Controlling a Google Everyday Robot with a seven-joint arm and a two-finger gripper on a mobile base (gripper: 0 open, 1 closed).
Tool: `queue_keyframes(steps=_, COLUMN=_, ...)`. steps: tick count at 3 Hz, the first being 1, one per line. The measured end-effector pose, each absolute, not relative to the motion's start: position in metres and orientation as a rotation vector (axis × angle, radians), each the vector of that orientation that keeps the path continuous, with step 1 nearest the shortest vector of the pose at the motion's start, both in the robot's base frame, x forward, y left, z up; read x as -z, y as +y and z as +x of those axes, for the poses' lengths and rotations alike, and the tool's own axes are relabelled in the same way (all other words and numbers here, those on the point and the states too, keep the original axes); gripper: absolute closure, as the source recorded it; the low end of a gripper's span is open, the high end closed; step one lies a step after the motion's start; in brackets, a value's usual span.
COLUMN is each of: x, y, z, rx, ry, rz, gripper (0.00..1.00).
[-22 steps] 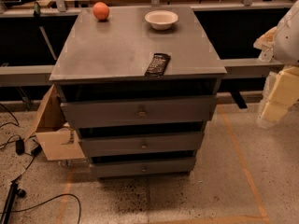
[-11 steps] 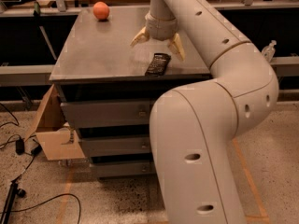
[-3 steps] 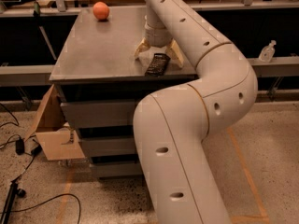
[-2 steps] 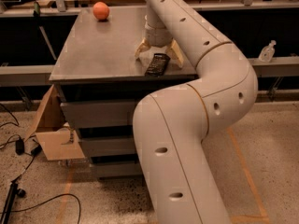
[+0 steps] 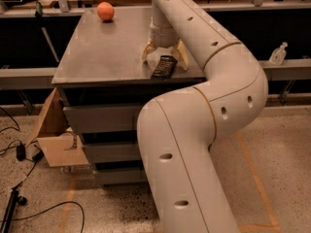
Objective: Pick rxbar chocolate
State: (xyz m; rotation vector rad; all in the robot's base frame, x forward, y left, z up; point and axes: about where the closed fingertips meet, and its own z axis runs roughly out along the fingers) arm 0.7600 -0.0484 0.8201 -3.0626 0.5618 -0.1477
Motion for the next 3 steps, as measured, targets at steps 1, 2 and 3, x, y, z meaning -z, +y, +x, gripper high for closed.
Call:
queue_keyframes(steps=1, x=-0.8212, y=-0.0490, z=0.7596, rx=0.148, ry=0.564, rz=-3.063, gripper=0.42)
queue_keyframes(steps=2, x=-0.8230, y=-0.0496, z=0.7590, rx=0.149, ry=0.565, rz=-3.063, gripper=0.43)
queue_keyframes(steps=3, x=-0.8244, y=-0.0503, z=0.7585, rx=0.150, ry=0.568, rz=-3.063, gripper=0.44)
